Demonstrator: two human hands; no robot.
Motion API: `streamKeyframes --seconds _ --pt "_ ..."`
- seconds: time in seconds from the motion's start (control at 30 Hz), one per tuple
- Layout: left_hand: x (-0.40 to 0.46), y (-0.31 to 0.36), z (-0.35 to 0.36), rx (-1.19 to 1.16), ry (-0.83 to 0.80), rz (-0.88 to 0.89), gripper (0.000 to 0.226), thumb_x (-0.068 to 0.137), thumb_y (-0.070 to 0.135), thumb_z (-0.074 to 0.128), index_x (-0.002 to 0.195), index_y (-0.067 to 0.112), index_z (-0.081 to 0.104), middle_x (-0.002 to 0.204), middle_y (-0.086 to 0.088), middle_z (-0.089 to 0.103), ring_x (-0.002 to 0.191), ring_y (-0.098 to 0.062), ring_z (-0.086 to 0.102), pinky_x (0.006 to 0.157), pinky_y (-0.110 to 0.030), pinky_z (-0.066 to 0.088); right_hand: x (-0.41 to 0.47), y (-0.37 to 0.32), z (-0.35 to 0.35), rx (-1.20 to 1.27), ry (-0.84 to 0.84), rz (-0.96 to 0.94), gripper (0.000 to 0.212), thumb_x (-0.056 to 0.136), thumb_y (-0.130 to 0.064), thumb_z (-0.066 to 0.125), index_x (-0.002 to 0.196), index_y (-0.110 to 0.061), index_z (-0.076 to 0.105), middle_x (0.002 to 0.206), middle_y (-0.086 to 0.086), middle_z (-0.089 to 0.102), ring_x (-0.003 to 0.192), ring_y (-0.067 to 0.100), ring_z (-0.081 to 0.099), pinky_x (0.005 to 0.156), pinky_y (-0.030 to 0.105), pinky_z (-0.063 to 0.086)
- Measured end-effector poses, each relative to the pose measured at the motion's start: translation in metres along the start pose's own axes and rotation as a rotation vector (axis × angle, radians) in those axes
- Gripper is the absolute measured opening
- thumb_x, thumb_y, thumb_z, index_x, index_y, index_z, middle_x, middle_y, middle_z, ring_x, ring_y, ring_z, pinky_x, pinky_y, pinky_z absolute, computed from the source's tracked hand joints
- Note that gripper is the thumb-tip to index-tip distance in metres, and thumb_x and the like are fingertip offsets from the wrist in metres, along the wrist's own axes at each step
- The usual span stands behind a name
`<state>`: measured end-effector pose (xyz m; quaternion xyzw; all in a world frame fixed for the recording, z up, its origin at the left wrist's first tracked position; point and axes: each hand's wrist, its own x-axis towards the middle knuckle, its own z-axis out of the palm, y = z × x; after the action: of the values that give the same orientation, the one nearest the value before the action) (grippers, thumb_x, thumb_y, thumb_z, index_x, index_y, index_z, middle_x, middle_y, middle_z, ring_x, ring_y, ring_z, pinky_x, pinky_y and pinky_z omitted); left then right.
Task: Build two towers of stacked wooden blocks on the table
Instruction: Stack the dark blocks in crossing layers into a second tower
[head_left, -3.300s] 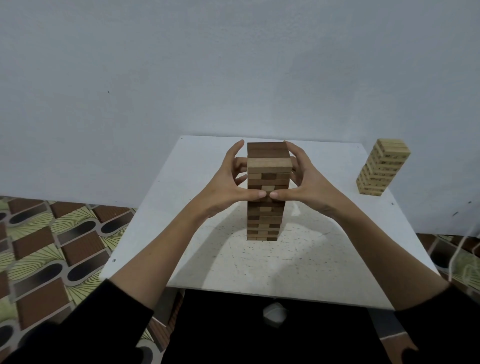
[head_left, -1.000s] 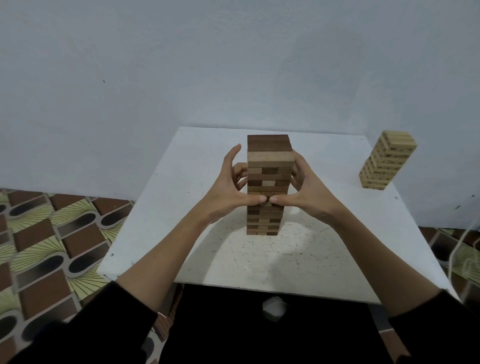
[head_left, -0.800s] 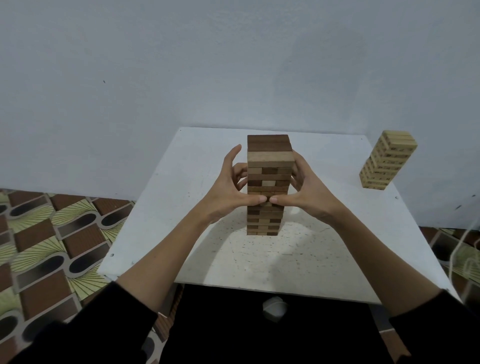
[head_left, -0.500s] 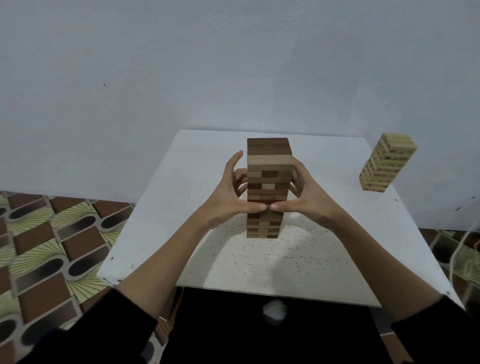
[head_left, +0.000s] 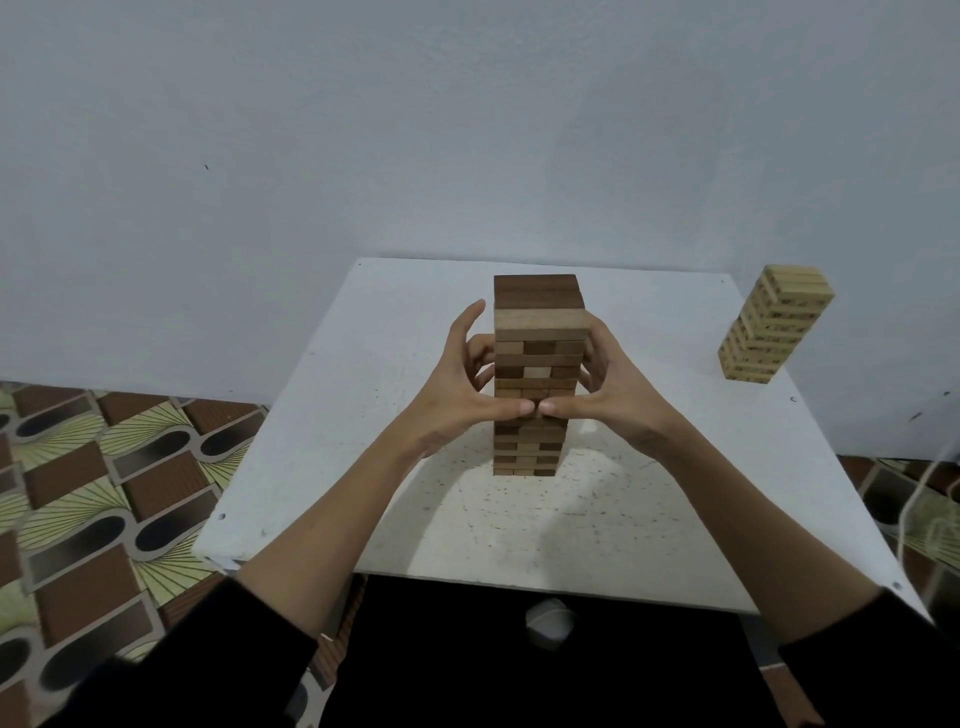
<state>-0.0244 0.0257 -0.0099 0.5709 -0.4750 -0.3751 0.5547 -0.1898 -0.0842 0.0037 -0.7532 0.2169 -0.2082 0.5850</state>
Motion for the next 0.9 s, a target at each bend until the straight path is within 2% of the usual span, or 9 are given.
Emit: streamKeyframes --seconds 0.17,0.23,0.3,0.37,0.5,0.63,0.73,0.83,0.9 --pt "-0.002 -0.004 -0.007 -0.089 -0.091 -0.039 0.124 0.054 0.029 0.090 0.149 0.031 0.010 0.141 -0.010 0.046 0.132 -0.021 0.044 0.114 -0.051 0.028 -0.003 0.001 -0.002 0.013 -0.060 0.002 0.121 0.052 -0.046 0.085 0.148 -0.026 0.015 0.144 -0.008 0.039 0.135 0.011 0.036 0.116 0.049 0.020" --pt "-0.007 -0.007 -0.011 -0.196 -0.111 -0.080 0.118 0.059 0.042 0.086 0.150 0.027 0.012 0.151 -0.008 0.034 0.139 -0.021 0.034 0.117 -0.049 0.021 -0.005 0.004 -0.004 0.069 -0.047 0.039 0.104 0.065 -0.040 0.077 0.148 -0.029 0.015 0.144 -0.014 0.037 0.133 0.004 0.036 0.117 0.046 0.019" --pt "-0.012 -0.009 -0.013 -0.337 -0.058 -0.152 0.117 0.060 0.076 0.067 0.151 0.021 0.017 0.154 -0.003 0.030 0.142 -0.020 0.028 0.119 -0.044 0.017 -0.008 0.005 -0.004 0.227 0.016 0.068 0.084 0.079 -0.056 0.060 0.148 -0.027 0.021 0.145 -0.012 0.038 0.133 0.004 0.036 0.117 0.045 0.020" --pt "-0.013 -0.014 -0.012 -0.478 0.011 -0.221 0.113 0.064 0.087 0.037 0.150 0.016 0.023 0.153 -0.001 0.033 0.142 -0.018 0.027 0.120 -0.042 0.013 -0.012 0.005 0.000 0.359 0.102 0.107 0.110 0.062 -0.087 0.048 0.147 -0.020 0.028 0.147 -0.006 0.041 0.137 0.010 0.034 0.117 0.043 0.018" --pt "-0.010 -0.015 0.001 -0.425 0.128 -0.208 0.096 0.076 0.079 0.021 0.150 0.019 0.027 0.153 0.005 0.034 0.142 -0.011 0.025 0.121 -0.042 0.009 -0.009 0.001 0.019 0.332 0.213 0.125 0.122 0.050 -0.098 0.031 0.146 -0.023 0.031 0.148 -0.009 0.038 0.140 0.010 0.028 0.119 0.042 0.011" --pt "-0.007 -0.003 0.023 -0.307 0.224 -0.158 0.089 0.081 0.079 0.022 0.148 0.021 0.030 0.153 0.001 0.034 0.142 -0.014 0.026 0.120 -0.043 0.012 -0.005 -0.008 0.035 0.351 0.249 0.083 0.091 0.072 -0.077 0.009 0.141 -0.026 0.037 0.147 -0.005 0.040 0.139 0.015 0.031 0.118 0.041 0.017" --pt "-0.005 0.001 0.034 -0.318 0.254 -0.131 0.069 0.097 0.059 0.012 0.148 0.017 0.031 0.150 -0.001 0.039 0.138 -0.014 0.035 0.117 -0.038 0.025 -0.003 -0.015 0.042 0.369 0.265 0.034 0.066 0.085 -0.063 0.000 0.115 -0.035 0.053 0.124 -0.010 0.058 0.122 0.006 0.049 0.109 0.031 0.032" --pt "-0.007 0.004 0.041 -0.297 0.223 -0.083 0.062 0.102 0.044 0.006 0.140 0.012 0.042 0.130 0.000 0.058 0.117 -0.004 0.056 0.093 -0.017 0.046 -0.002 -0.013 0.043 0.383 0.256 0.023 0.069 0.092 -0.056 -0.005 0.119 -0.031 0.053 0.116 -0.009 0.064 0.111 0.004 0.058 0.094 0.022 0.043" --pt "-0.006 0.004 0.042 -0.286 0.210 -0.068 0.060 0.103 0.041 0.006 0.137 0.011 0.045 0.115 0.006 0.064 0.101 0.004 0.062 0.077 -0.008 0.047 -0.001 -0.010 0.044 0.404 0.234 0.035 0.074 0.093 -0.056 -0.005 0.129 -0.023 0.049 0.114 -0.008 0.065 0.107 0.003 0.061 0.082 0.015 0.049"
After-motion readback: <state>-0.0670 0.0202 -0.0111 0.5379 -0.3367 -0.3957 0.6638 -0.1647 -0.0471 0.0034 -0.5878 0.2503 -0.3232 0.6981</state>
